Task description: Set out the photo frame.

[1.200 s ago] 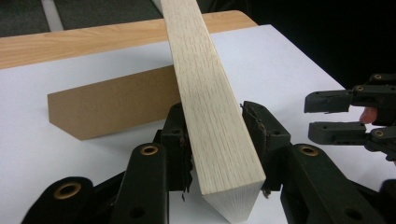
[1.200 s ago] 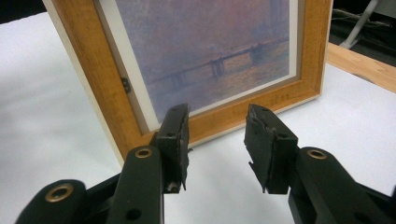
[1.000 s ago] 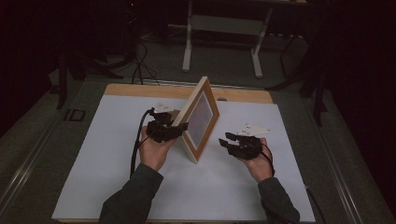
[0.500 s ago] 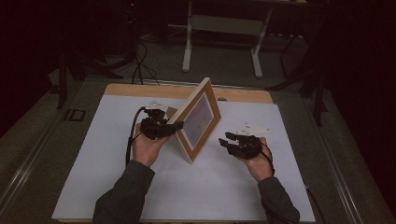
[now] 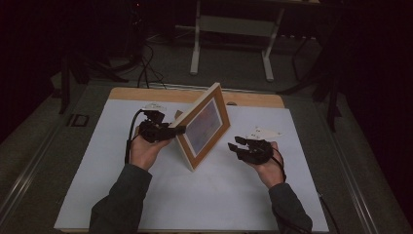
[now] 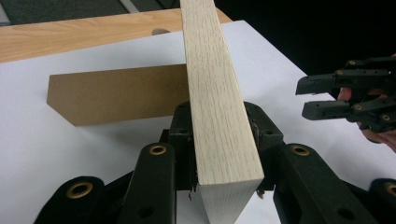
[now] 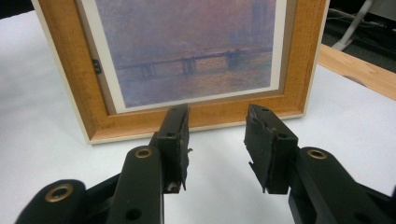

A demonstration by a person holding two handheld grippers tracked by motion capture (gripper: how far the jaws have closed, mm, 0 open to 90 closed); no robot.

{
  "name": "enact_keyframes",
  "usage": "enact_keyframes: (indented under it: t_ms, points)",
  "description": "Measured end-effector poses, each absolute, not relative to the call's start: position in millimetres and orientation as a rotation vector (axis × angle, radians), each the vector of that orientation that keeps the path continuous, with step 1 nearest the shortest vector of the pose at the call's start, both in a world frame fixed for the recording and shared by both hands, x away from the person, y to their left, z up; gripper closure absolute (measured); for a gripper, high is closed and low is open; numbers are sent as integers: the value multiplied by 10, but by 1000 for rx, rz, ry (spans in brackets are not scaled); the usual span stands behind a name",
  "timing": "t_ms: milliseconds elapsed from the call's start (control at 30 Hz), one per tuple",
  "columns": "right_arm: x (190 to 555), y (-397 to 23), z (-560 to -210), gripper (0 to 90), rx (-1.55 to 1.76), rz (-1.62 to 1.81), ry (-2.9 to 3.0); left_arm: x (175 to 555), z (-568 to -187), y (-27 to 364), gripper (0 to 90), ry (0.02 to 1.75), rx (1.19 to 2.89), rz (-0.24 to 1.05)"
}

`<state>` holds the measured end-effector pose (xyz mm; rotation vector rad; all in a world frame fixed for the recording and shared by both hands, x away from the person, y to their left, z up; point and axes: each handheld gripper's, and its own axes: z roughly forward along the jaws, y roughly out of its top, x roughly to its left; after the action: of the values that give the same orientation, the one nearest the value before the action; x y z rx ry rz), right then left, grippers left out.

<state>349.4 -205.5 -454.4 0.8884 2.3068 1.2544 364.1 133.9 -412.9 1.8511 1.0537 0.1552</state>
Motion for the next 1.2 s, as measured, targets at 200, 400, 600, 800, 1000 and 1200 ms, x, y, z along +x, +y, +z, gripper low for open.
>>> enact_keyframes:
  t_ms: [200,400,600,800,1000,1200]
  points:
    - [3512,-2039,-4517,588,889,1245,2310,3655,-4129,1391,701,1028,1865,141]
    - [3531,-2036,-4482,588,885,1245,2304,3673,-4137,1478,705,1007,1861,99]
    - [3551,-2036,-4469,589,882,1242,2301,3686,-4143,1523,707,982,1858,64]
    - [3579,-2027,-4440,591,881,1241,2297,3704,-4143,1524,709,953,1867,42]
    - [3644,-2014,-4354,591,872,1231,2289,3730,-4148,1529,710,934,1872,29]
    - [3733,-2017,-4266,591,872,1214,2276,3755,-4134,1514,710,899,1900,25]
